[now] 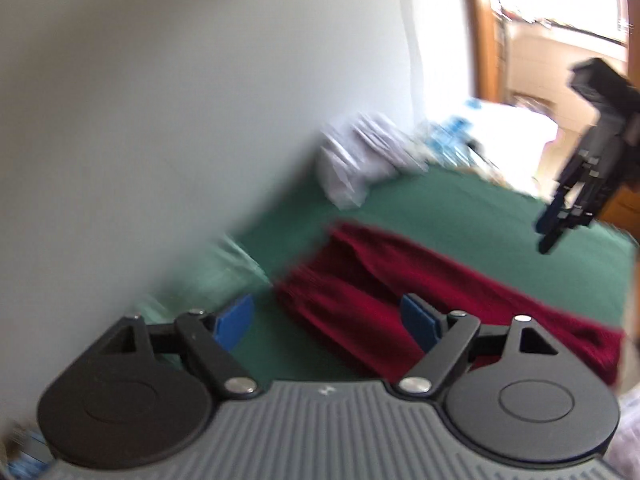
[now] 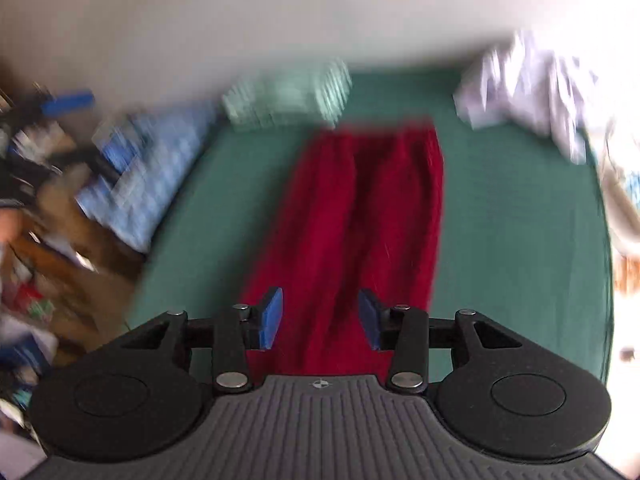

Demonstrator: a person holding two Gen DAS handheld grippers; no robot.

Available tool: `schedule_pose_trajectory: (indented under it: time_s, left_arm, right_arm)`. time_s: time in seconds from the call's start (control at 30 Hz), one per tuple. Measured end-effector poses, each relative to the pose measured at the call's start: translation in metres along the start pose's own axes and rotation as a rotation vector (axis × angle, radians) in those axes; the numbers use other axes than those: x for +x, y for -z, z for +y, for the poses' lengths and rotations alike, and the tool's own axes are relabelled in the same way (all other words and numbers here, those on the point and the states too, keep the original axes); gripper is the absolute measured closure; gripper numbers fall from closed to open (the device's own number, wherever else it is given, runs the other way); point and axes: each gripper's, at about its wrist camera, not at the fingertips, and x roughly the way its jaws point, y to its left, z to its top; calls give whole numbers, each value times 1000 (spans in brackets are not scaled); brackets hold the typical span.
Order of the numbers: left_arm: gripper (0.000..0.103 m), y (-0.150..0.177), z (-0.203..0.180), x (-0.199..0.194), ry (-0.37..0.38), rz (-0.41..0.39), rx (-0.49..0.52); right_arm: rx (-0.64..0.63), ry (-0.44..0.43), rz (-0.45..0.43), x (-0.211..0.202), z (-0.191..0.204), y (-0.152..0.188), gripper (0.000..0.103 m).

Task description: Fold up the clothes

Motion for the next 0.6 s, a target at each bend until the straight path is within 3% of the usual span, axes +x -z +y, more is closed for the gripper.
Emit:
schedule_pose_trajectory:
  time_s: [0.17,0.3,0.4,0.6]
  left_arm:
    - [39,113,-68,45,176,188,-164]
    - [37,178,-108,50,283,292,-370]
    - [22,198,-130,44,290,293,-476]
    - [20,212,-141,47,258,282,-674]
  right_arm:
    - [34,50,158,46,-24,92,60]
    - [121,87,194,50,-50,154,59]
    - [173,51,198,46,-63,185,57]
    - [202,-70,123,40,-73,211,49]
